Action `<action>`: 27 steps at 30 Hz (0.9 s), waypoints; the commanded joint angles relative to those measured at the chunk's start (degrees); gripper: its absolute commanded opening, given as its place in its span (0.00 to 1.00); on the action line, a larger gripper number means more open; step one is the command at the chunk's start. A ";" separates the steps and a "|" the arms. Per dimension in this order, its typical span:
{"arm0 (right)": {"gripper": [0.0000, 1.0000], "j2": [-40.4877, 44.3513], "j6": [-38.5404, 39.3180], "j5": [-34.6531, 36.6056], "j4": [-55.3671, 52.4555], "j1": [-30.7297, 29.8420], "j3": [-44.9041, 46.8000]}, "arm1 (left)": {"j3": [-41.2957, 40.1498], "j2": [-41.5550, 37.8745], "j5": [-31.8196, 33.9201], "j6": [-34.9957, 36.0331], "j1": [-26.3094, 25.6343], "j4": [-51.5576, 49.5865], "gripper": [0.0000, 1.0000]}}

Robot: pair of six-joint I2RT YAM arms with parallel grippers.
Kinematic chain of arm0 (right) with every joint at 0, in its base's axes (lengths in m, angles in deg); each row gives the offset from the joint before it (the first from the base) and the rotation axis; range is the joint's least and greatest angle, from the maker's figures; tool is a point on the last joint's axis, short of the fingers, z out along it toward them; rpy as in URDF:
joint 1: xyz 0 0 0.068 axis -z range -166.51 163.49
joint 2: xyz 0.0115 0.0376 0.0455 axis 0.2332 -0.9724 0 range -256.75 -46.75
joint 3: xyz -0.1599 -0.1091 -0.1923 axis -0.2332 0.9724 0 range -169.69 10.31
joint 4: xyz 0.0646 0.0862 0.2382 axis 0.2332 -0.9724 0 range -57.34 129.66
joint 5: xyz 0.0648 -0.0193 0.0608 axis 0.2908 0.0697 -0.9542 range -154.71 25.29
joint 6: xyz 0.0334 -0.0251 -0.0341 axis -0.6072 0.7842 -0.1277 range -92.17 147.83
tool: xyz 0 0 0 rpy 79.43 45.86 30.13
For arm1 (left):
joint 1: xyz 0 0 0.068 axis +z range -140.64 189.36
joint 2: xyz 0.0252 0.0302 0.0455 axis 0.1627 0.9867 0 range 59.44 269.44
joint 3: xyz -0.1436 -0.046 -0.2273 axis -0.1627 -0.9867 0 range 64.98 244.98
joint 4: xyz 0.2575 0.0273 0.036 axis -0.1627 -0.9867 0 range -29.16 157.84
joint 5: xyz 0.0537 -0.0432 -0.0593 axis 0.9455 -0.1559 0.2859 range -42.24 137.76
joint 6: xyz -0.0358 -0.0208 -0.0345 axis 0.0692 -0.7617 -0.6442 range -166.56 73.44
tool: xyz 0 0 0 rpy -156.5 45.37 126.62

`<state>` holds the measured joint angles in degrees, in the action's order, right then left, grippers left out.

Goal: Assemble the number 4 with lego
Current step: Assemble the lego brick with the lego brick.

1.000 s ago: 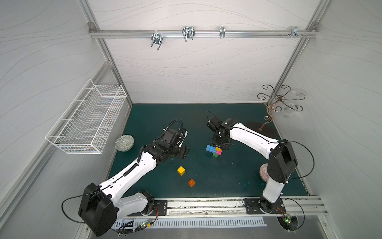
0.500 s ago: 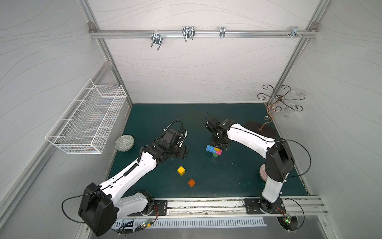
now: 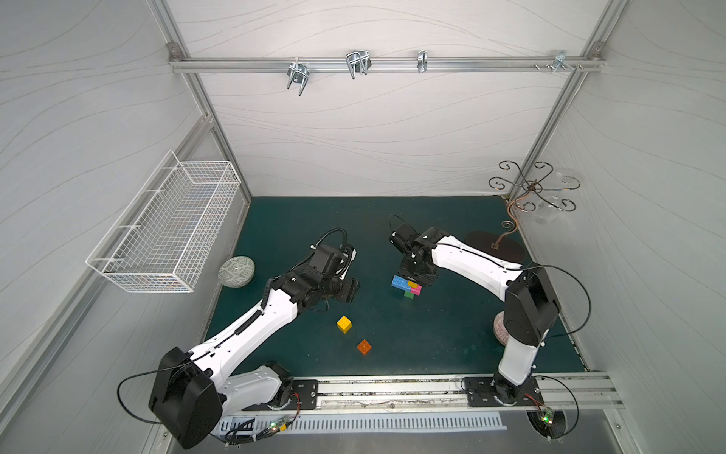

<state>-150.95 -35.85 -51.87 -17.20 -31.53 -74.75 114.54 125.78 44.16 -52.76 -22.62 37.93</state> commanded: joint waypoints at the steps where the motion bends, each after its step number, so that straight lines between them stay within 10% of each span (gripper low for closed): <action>1: 0.00 -0.93 -1.03 0.08 -0.02 -0.63 1.90 | 0.19 -0.85 0.60 -0.49 0.18 1.69 0.68; 27: 0.00 2.38 -2.44 2.34 0.32 -1.51 1.65 | 0.23 -1.19 0.69 -0.40 0.17 1.89 0.69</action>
<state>-150.03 -37.31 -50.19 -16.29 -32.69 -73.66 114.35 125.76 44.32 -52.78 -22.62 38.01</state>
